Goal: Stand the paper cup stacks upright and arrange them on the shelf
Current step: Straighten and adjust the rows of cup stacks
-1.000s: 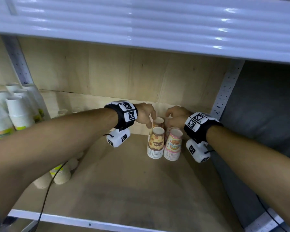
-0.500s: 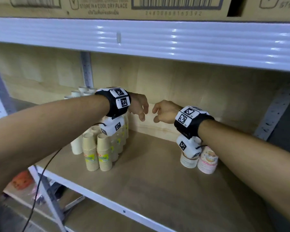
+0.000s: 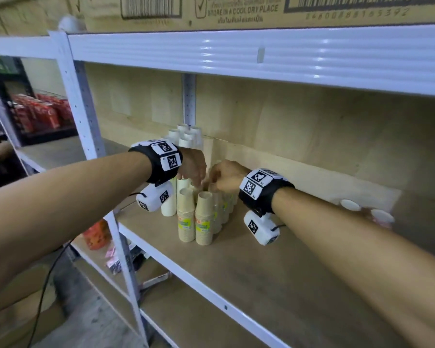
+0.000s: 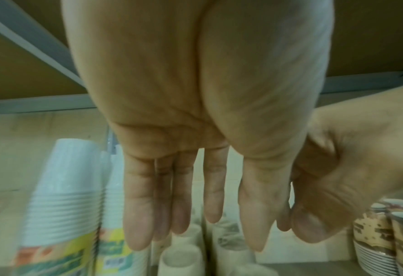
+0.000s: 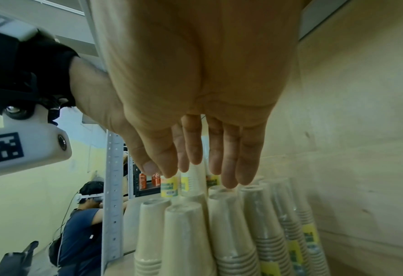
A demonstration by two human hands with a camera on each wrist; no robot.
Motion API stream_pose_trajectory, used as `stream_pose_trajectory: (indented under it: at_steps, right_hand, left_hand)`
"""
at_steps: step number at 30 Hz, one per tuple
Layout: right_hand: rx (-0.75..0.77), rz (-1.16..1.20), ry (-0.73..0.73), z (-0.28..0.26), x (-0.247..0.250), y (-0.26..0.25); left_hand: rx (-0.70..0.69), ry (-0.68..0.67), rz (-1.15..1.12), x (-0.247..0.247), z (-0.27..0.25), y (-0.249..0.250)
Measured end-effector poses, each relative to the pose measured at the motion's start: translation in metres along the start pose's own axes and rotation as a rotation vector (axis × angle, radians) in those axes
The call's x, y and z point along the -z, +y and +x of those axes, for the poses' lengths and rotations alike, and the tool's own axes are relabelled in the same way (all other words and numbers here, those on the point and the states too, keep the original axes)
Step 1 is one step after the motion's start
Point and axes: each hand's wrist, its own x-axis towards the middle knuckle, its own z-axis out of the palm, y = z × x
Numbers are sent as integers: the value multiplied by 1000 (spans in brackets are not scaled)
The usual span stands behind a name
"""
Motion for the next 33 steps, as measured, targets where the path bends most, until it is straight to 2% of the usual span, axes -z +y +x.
stream_pose_trajectory:
  at_steps: [5, 15, 29, 33]
  right_hand:
    - [49, 2, -21, 11, -21, -17]
    - [20, -108, -65, 21, -43, -20]
    - [53, -66, -99, 4, -32, -3]
    - [8, -69, -119, -6, -21, 11]
  left_hand:
    - [69, 17, -100, -19, -6, -22]
    - [21, 69, -187, -45, -1, -31]
    - [-57, 66, -166, -51, 2, -17]
    - [-117, 38, -173, -44, 4, 0]
